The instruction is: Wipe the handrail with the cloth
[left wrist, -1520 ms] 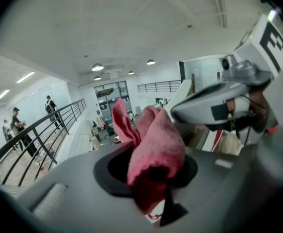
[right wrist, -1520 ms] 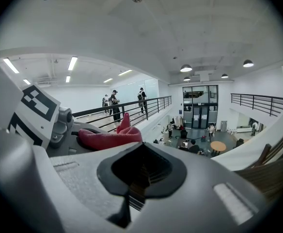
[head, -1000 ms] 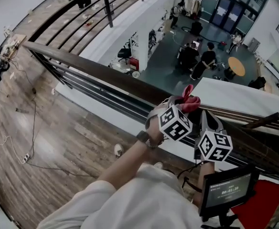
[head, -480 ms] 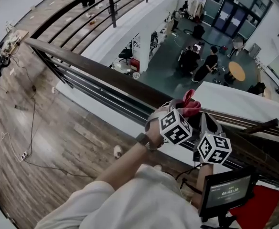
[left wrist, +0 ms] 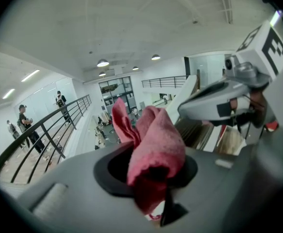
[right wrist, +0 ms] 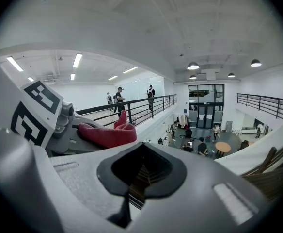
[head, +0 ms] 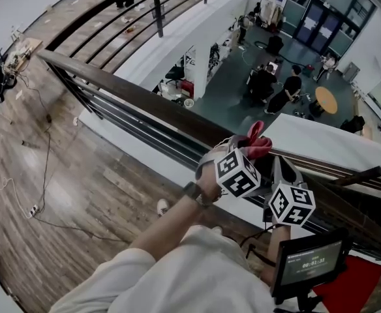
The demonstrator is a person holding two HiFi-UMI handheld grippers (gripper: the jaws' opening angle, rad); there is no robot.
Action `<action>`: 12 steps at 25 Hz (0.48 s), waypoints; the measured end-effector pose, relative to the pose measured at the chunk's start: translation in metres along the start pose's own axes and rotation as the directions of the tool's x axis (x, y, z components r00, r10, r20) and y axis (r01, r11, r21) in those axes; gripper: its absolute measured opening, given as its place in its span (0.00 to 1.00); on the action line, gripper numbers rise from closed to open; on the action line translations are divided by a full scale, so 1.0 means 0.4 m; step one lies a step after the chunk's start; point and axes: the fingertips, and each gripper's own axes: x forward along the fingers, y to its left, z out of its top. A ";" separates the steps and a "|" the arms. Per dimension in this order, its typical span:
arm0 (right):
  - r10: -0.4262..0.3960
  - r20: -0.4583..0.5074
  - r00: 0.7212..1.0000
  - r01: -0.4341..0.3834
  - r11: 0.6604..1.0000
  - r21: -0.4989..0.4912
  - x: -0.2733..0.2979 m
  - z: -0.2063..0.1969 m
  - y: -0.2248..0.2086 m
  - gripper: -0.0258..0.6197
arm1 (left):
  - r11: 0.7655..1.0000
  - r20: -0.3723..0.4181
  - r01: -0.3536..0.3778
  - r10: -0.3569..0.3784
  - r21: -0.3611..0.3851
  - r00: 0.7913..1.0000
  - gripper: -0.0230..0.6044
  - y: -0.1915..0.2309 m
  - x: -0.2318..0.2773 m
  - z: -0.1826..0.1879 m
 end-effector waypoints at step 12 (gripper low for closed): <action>0.013 -0.005 1.000 -0.013 1.000 -0.003 0.011 0.003 0.022 0.04 | 1.000 0.009 0.008 -0.007 -0.023 1.000 0.23 0.033 -0.025 -0.017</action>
